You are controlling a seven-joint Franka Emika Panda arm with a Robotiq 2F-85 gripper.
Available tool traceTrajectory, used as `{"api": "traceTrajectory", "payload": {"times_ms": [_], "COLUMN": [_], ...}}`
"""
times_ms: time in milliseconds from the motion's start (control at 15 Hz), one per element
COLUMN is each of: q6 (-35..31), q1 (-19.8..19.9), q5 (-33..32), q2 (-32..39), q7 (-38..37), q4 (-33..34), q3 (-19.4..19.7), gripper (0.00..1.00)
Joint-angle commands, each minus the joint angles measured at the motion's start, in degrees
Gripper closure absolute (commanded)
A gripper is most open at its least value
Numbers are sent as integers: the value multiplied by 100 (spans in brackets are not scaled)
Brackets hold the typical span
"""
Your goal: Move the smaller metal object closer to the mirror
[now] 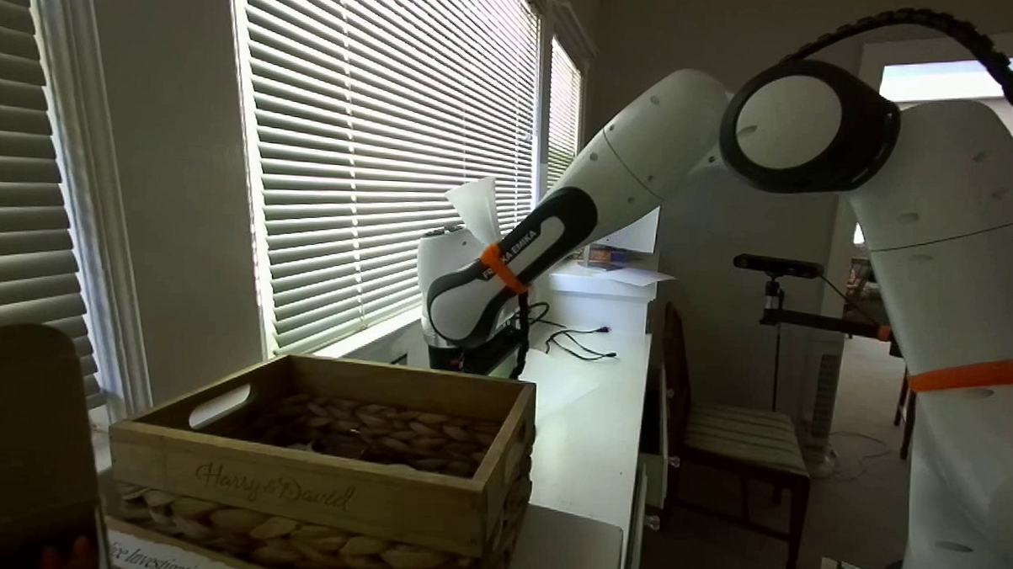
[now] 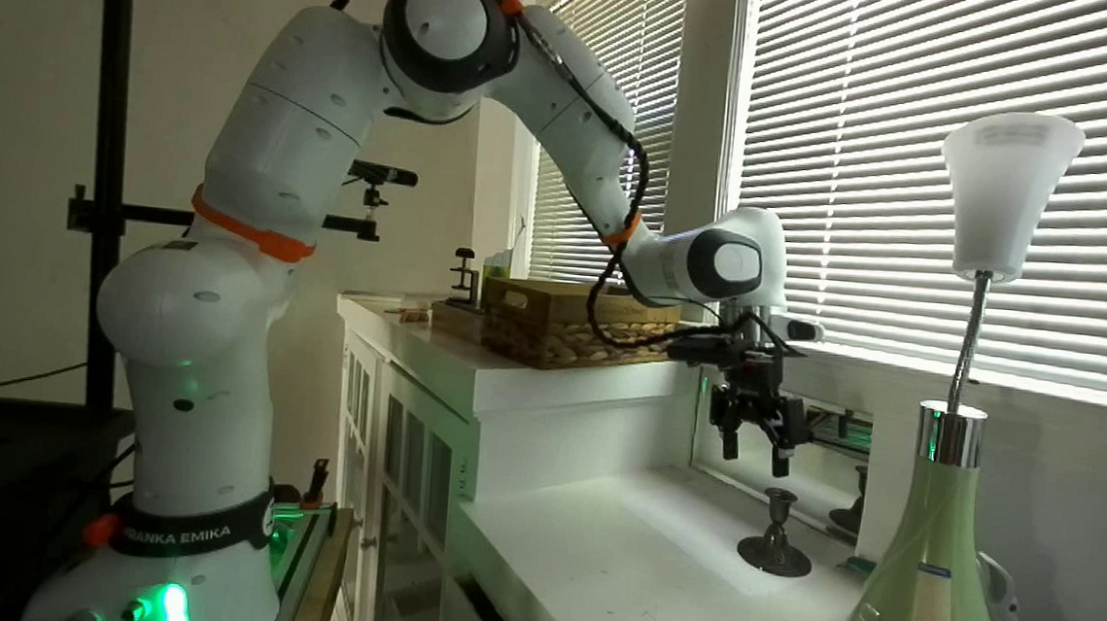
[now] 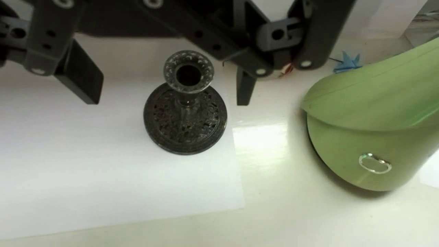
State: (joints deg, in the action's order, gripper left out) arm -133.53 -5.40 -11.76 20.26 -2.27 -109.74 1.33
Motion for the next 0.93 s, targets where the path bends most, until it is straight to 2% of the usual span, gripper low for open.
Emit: {"api": "traceTrajectory", "payload": {"times_ms": [0,200,333,467,733,867], "q6": [214,179,191,296,810,1183], "q1": [49,166,170,236,392,403], "q5": [321,813,829,1183,1371,1769], "q2": [-866,-1585,-2117,-2581,-3340,-3689], "q7": [-183,-133,-389,-247,-372,-229], "q4": [-768,-1271,-1599,-1855,-2279,-2468], "q3": [-170,-247,-192,-204,-97,-19], "gripper": [0,0,0,0,0,0]}}
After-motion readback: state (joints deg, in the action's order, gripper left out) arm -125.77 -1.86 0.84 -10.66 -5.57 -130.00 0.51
